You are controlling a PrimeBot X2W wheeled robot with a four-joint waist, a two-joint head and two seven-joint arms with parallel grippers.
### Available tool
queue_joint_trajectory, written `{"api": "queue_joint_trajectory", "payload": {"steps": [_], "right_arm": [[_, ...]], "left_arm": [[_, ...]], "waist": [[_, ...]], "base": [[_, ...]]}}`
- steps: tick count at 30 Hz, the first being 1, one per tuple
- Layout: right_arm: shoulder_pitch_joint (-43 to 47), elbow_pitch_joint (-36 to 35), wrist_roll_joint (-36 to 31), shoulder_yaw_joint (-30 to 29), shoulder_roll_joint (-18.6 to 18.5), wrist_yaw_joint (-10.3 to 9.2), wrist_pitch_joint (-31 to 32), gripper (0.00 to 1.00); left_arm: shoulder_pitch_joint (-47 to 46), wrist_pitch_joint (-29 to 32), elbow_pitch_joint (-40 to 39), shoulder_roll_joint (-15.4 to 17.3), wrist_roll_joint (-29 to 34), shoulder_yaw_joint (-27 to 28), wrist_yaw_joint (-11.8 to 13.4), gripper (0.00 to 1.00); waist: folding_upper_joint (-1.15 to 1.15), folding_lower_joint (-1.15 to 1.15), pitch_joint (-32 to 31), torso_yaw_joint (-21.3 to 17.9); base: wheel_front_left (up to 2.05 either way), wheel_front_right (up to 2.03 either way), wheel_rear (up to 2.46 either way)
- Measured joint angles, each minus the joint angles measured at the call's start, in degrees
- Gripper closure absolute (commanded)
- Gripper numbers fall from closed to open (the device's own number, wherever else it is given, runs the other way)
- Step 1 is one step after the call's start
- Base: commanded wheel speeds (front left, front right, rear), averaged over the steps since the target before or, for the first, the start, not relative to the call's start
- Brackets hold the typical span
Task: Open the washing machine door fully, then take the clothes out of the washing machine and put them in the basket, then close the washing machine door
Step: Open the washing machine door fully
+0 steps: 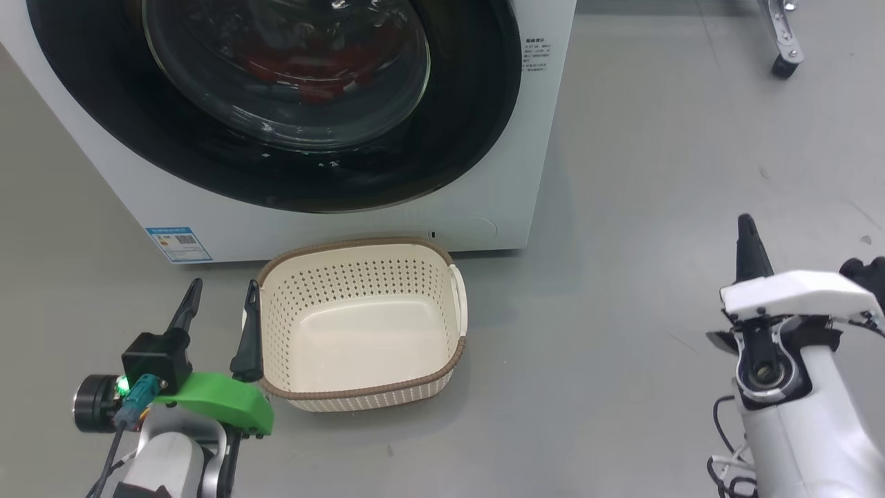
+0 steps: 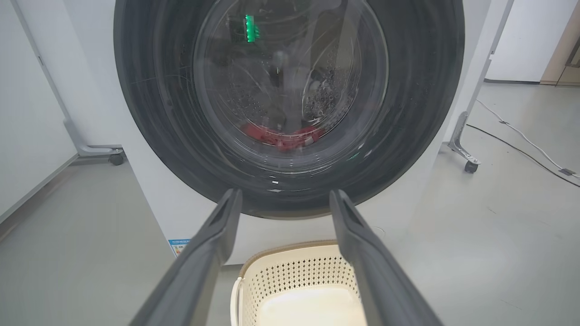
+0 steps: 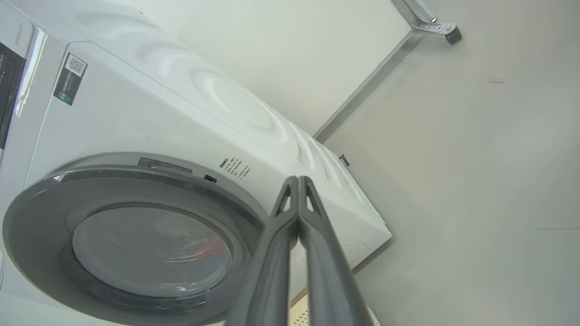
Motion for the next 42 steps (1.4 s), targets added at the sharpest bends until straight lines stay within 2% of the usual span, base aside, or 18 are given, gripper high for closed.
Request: {"api": "queue_joint_trajectory", "payload": {"steps": [6, 12, 19, 37, 42], "right_arm": [[-8.7, -0.2, 10.5, -3.0, -0.1, 0.0, 6.5, 1.0], [-16.0, -0.3, 17.7, -6.2, -0.2, 0.0, 10.9, 1.0], [-23.8, 0.0, 20.6, -7.1, -1.4, -0.09, 15.5, 1.0], [-42.2, 3.0, 20.9, -2.7, -6.8, -5.14, 26.3, 1.0], [-44.8, 4.7, 20.8, -1.2, -7.7, -5.68, 29.6, 1.0]], "left_arm": [[-2.5, -0.1, -2.2, -0.8, 0.1, 0.2, 0.0, 0.0], [-4.5, -0.2, -3.9, -1.2, 0.6, 0.4, -0.2, 0.0], [-6.8, -0.2, -5.7, -1.7, 1.6, 0.5, -0.6, 0.0], [-12.7, -0.2, -7.9, -4.0, 2.0, -0.3, -2.3, 0.0], [-13.8, -0.2, -7.9, -4.6, 2.5, -0.5, -2.7, 0.0]], "waist": [[0.0, 0.0, 3.7, 0.9], [0.0, 0.0, 7.3, 2.1], [0.0, 0.0, 11.4, 3.7], [0.0, 0.01, 21.2, 8.1], [0.0, 0.01, 22.9, 9.9]], "base": [[0.0, 0.0, 0.0], [0.0, 0.0, 0.0], [0.0, 0.0, 0.0], [0.0, 0.0, 0.0], [0.0, 0.0, 0.0]]}}
